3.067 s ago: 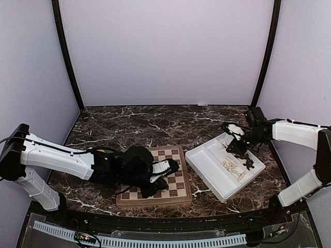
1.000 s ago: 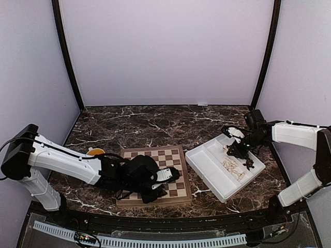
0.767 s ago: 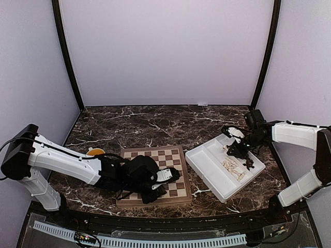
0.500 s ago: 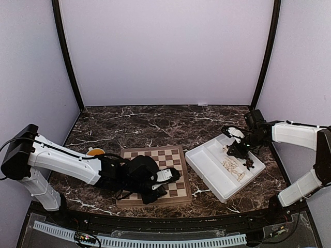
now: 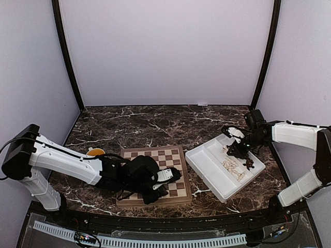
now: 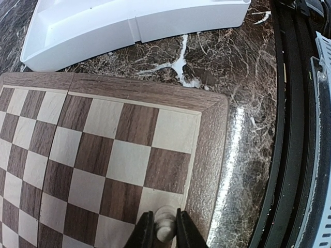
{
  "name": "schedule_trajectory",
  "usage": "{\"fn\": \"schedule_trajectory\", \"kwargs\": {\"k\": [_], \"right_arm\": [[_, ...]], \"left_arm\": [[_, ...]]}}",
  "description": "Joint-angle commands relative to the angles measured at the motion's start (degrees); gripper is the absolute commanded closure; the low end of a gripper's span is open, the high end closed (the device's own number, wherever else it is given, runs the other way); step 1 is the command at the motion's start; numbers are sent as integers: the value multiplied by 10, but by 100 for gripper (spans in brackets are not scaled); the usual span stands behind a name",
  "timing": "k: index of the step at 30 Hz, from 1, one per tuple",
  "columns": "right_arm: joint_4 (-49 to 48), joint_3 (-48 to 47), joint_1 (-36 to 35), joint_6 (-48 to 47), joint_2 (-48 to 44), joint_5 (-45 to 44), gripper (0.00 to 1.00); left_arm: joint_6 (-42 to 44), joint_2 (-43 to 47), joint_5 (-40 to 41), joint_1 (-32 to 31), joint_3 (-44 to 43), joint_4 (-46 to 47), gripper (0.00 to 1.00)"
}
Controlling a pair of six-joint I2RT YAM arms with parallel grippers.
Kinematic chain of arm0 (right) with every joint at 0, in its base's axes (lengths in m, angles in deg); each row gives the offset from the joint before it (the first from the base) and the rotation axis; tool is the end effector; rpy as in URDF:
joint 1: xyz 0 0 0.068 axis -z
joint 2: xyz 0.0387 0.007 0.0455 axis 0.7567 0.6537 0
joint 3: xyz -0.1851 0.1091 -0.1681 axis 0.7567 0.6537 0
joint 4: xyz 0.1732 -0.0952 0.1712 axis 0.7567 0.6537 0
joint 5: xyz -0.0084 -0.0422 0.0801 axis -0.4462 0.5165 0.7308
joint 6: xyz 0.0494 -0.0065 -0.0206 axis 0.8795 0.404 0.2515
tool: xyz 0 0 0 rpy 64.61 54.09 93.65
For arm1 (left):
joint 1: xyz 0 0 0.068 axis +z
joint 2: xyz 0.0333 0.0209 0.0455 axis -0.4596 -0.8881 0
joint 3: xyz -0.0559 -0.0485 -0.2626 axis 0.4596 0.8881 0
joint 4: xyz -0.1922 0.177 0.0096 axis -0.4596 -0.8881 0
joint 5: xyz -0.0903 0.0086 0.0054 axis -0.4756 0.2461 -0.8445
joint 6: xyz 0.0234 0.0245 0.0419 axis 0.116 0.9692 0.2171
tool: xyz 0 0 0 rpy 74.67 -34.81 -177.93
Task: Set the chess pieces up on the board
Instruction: Place the knight at g1, then pick up the chess pile from the storage box.
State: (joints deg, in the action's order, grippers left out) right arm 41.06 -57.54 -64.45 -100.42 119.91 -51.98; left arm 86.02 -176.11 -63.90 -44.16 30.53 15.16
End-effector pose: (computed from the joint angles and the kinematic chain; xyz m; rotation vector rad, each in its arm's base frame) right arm 0.2548 0.0800 0.1950 -1.0088 2.3825 0.3055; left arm 0.1058 -0.3119 0.1799 1.4185 1.9414 -0.5485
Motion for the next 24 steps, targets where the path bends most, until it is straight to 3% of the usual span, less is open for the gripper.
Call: {"fn": "schedule_trajectory", "kwargs": {"k": [1,5,11,17,24], "right_arm": [[-10,3,-3,2,-9,-5,95],[-8,1,-3,1,-9,-4,96],[1,-5,-3,3,-22,-11,96],[48,-32,-3,-2,-58,-2,98],[122,-95,-2,7,-105,104,98]], "left_arm": [[-7,1,3,-3,-8,0,80],[-5,13,15,-3,-6,-9,65],[4,57,19,-3,-15,-21,55],[14,97,34,-3,-59,-29,52],[-12,58,18,5,-107,122,52]]}}
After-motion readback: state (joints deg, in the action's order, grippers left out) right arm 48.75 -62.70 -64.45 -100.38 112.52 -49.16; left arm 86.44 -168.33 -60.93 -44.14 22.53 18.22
